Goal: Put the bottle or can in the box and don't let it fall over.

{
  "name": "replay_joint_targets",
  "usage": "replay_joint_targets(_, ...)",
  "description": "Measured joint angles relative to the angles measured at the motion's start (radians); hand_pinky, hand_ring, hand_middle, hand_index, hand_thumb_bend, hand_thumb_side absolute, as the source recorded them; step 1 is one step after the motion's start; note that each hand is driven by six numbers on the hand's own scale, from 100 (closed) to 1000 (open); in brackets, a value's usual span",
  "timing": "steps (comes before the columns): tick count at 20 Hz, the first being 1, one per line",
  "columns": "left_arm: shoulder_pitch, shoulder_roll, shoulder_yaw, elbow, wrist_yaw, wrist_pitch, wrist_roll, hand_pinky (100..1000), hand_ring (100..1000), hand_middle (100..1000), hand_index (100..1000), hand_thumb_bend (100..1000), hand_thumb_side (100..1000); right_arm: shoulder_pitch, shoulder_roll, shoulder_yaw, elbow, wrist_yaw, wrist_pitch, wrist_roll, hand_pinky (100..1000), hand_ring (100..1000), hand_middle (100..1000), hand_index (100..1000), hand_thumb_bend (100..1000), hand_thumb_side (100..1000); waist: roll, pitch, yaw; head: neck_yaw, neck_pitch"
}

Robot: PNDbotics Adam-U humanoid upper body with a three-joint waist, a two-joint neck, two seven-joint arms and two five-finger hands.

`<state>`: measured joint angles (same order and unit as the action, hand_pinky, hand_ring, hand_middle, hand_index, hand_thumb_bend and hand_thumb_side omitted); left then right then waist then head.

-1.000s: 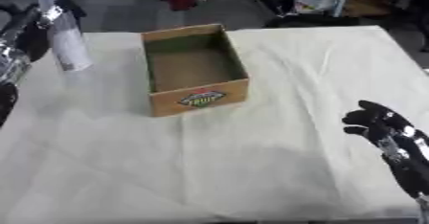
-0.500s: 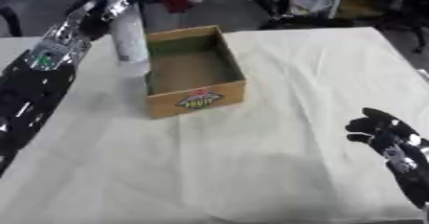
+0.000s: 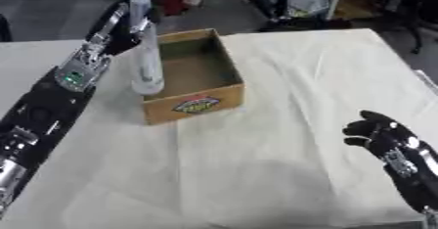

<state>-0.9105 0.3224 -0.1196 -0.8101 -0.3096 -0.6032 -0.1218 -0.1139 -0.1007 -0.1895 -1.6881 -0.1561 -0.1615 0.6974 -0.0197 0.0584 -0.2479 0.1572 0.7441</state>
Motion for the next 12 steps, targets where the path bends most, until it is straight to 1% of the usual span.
replay_joint_targets(2, 0.007, -0.011, 0.000, 0.016, -0.055, -0.011, -0.013, 870, 989, 906, 1000, 176, 992, 0.000, 0.000, 0.000, 0.000, -0.001, 0.000, 0.000, 784, 798, 723, 881, 100, 580, 0.000, 0.002, 0.000, 0.000, 0.000)
replay_joint_targets(3, 0.010, -0.016, 0.000, 0.024, -0.068, -0.017, -0.025, 871, 995, 911, 1000, 183, 1000, 0.000, 0.000, 0.000, 0.000, -0.002, 0.000, 0.000, 784, 798, 723, 880, 100, 580, 0.000, 0.004, 0.000, 0.000, 0.000)
replay_joint_targets(6, 0.016, -0.024, 0.000, 0.038, -0.063, -0.019, -0.064, 857, 998, 911, 1000, 213, 1000, 0.000, 0.000, 0.000, 0.000, -0.002, 0.001, 0.001, 784, 798, 723, 879, 100, 580, 0.000, 0.004, 0.001, -0.002, 0.000)
replay_joint_targets(7, 0.019, -0.024, 0.001, 0.039, -0.047, -0.013, -0.077, 847, 995, 903, 1000, 207, 1000, 0.000, 0.000, 0.000, 0.000, -0.002, 0.001, 0.001, 784, 798, 723, 879, 100, 580, 0.000, 0.004, 0.002, -0.002, -0.001)
replay_joint_targets(8, 0.024, -0.024, 0.001, 0.037, -0.020, -0.003, -0.092, 837, 993, 896, 1000, 196, 992, 0.000, 0.000, 0.000, 0.000, -0.002, 0.001, 0.000, 784, 798, 722, 879, 100, 580, 0.000, 0.004, 0.006, -0.004, -0.002)
replay_joint_targets(10, 0.046, -0.019, 0.000, 0.008, 0.070, 0.028, -0.133, 818, 975, 874, 1000, 163, 942, 0.000, 0.000, -0.001, 0.000, -0.002, 0.001, 0.000, 784, 797, 722, 879, 100, 583, 0.002, 0.004, 0.017, -0.009, -0.005)
replay_joint_targets(12, 0.088, 0.006, -0.008, -0.074, 0.202, 0.074, -0.186, 801, 959, 859, 1000, 122, 880, 0.001, 0.000, -0.005, 0.000, -0.002, 0.002, -0.002, 784, 798, 722, 879, 100, 582, 0.006, 0.004, 0.031, -0.017, -0.007)
